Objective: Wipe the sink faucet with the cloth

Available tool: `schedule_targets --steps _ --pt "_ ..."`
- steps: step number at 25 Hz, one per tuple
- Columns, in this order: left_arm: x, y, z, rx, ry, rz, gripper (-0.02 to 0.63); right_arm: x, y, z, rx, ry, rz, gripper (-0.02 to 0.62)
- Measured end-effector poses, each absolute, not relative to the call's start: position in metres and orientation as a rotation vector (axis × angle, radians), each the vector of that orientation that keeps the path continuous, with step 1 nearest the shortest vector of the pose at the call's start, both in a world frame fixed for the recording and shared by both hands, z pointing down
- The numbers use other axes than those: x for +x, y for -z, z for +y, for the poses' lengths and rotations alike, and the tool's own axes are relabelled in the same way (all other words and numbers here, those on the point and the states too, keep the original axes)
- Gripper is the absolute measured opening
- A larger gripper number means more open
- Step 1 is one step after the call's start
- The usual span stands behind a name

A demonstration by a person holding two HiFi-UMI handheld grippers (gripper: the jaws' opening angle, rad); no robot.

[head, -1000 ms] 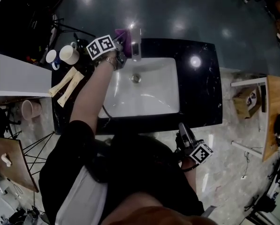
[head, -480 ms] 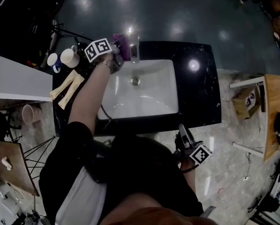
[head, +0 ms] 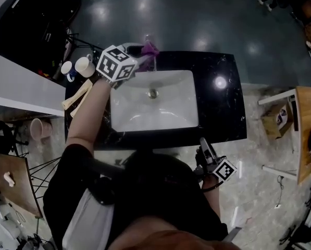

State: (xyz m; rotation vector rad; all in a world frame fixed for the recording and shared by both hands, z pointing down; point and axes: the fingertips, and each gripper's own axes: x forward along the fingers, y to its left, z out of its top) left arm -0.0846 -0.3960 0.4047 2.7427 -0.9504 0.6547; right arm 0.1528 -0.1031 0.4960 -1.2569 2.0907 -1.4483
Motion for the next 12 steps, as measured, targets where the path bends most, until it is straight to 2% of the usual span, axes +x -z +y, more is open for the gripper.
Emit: schedule_targets --steps 2,4,12 --pt "-0.077 -0.415 -0.398 2.787 -0.891 -0.951 0.115 0.159 -0.496 -0.098 -1.278 1.443 2.063 0.012" --pt "-0.075 -0.422 -0.412 2.769 -1.002 -0.95 0.115 0.166 -0.497 -0.092 -1.298 1.442 2.032 0.012" --pt "-0.091 -0.441 -0.499 2.55 -1.014 -0.981 0.114 0.195 -0.508 -0.07 -1.416 1.432 1.878 0.012"
